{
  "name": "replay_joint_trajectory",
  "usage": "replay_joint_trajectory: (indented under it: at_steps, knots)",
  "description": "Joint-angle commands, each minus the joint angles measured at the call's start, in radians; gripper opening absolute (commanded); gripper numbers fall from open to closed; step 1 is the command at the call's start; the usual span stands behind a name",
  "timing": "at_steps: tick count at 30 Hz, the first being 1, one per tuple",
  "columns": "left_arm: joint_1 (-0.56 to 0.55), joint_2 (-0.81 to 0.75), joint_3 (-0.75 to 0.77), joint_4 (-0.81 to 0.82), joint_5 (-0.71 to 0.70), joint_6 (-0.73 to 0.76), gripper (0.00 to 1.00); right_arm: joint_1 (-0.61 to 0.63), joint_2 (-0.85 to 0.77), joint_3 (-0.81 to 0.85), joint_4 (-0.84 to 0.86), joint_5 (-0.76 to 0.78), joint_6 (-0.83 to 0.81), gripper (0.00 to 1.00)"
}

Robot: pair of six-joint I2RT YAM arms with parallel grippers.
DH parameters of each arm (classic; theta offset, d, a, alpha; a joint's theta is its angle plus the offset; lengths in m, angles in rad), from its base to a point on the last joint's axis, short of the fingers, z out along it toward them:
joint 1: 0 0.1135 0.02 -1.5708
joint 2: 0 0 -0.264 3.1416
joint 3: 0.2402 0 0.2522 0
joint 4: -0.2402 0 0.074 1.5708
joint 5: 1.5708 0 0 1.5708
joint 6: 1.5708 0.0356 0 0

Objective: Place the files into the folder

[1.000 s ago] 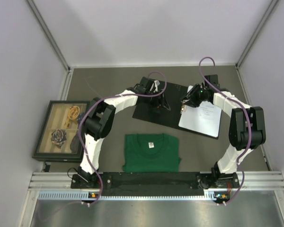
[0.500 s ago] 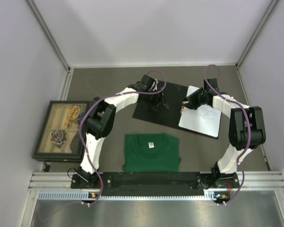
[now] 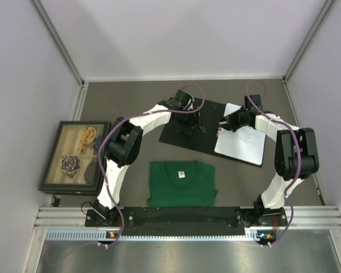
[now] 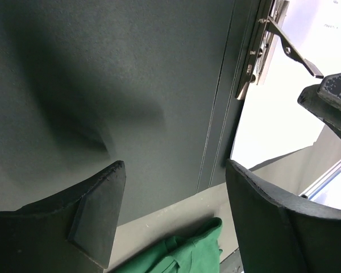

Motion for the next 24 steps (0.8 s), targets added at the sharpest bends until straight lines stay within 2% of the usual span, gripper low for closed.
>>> replay_joint_trajectory:
  at_steps: [1, 13, 24]
  knots:
    - [-0.008, 0.007, 0.054, -0.021, -0.012, 0.023, 0.75, -0.008, 0.005, 0.014, 0.012, 0.002, 0.021, 0.24]
    - [-0.014, 0.041, 0.098, -0.044, -0.018, 0.03, 0.75, -0.028, 0.022, 0.006, 0.02, -0.013, 0.018, 0.22]
    - [-0.014, 0.056, 0.081, -0.048, -0.037, 0.032, 0.75, -0.032, 0.042, 0.003, 0.012, -0.016, 0.011, 0.07]
